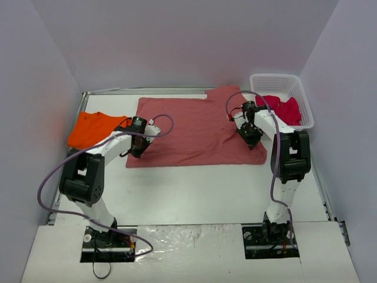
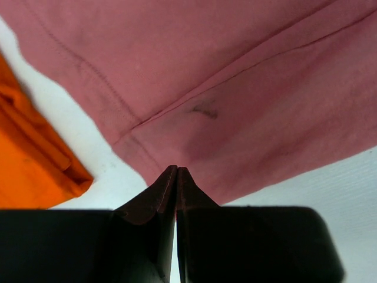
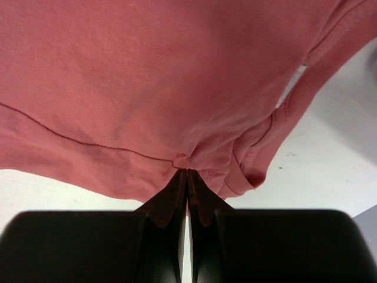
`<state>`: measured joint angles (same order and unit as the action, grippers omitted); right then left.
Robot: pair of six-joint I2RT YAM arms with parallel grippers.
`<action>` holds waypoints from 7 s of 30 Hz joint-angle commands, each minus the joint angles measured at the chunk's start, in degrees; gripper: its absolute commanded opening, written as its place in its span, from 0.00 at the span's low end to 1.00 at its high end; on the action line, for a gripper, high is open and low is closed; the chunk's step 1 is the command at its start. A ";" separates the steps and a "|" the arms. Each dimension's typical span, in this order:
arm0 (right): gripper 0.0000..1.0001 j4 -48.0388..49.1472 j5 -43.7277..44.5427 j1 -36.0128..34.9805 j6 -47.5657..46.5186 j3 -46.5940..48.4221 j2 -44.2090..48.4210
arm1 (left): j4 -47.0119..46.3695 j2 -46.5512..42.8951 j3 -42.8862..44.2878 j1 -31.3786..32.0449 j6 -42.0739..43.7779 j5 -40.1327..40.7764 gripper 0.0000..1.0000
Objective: Fold and stack the t-shirts
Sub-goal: Fold the flattened tshirt in 1/3 of the way, then grap the side of the flattened tshirt furthest away from the robot with both arms
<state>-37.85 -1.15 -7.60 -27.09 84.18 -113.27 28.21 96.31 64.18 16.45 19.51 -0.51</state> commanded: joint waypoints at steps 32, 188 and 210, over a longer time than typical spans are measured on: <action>0.00 1.63 -2.45 -0.31 0.90 -12.45 2.35 | 8.00 2.22 -5.46 0.43 4.22 -3.88 0.02; 0.22 -8.12 8.88 -3.65 0.37 34.73 -25.51 | 23.39 53.28 80.66 -18.29 0.97 -25.06 0.38; 0.20 -8.12 10.46 -3.92 0.20 35.26 -26.74 | 22.51 51.96 77.24 -17.06 2.91 -26.38 0.02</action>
<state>-43.94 8.23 -11.33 -27.05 119.04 -139.24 49.04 150.23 142.65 -0.91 21.04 -26.74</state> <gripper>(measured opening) 0.200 0.032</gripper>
